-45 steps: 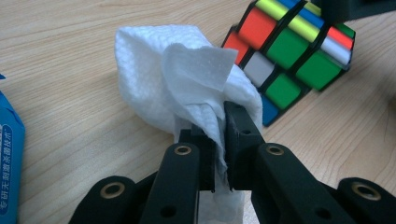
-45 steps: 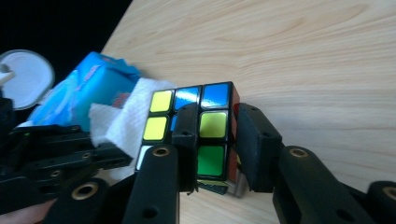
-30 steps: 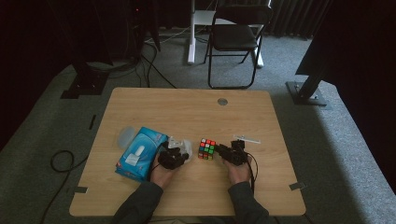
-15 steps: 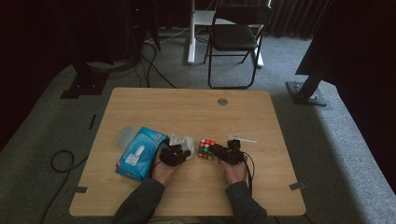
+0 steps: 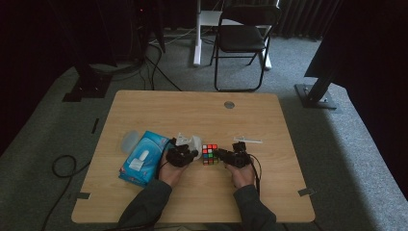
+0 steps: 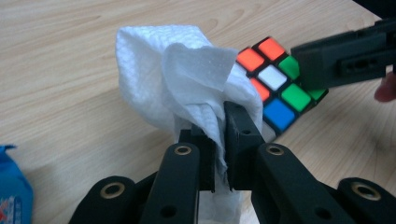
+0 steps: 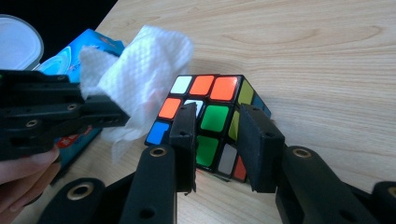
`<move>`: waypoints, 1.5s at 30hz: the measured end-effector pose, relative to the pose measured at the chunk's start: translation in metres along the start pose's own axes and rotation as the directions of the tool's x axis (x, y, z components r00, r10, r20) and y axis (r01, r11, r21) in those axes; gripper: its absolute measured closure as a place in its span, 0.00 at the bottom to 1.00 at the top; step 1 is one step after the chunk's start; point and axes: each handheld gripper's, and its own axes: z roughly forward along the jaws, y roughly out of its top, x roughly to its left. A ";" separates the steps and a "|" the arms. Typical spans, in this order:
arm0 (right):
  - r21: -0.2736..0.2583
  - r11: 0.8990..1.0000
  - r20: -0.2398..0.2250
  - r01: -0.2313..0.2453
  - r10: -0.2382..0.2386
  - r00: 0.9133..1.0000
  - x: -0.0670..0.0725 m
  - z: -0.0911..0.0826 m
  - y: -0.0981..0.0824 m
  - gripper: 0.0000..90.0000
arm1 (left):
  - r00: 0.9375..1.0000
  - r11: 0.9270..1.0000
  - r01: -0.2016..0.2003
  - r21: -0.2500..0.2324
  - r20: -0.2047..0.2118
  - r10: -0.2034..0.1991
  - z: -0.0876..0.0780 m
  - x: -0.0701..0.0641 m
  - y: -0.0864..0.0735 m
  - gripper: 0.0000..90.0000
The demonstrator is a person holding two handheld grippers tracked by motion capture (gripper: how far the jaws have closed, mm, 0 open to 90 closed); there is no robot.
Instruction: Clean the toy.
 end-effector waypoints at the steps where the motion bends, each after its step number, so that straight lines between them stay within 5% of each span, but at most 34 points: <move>1: 0.001 1.000 -0.005 0.000 0.000 1.000 0.000 0.000 0.000 0.76 | 1.000 1.000 -0.001 -0.001 0.003 0.001 0.001 0.000 0.001 0.93; 33: -0.008 1.000 -0.004 -0.001 0.001 1.000 -0.002 0.001 0.001 0.78 | 0.999 0.999 0.037 0.012 0.015 -0.038 0.019 0.007 0.006 0.96; 41: -0.008 1.000 -0.005 -0.003 0.003 1.000 -0.002 0.001 0.000 0.77 | 1.000 0.994 0.012 0.106 -0.016 -0.010 0.038 0.005 -0.011 0.96; 45: -0.006 1.000 -0.004 -0.003 0.003 1.000 -0.001 0.001 0.000 0.77 | 1.000 0.993 0.010 0.114 -0.024 -0.007 0.038 0.004 -0.010 0.96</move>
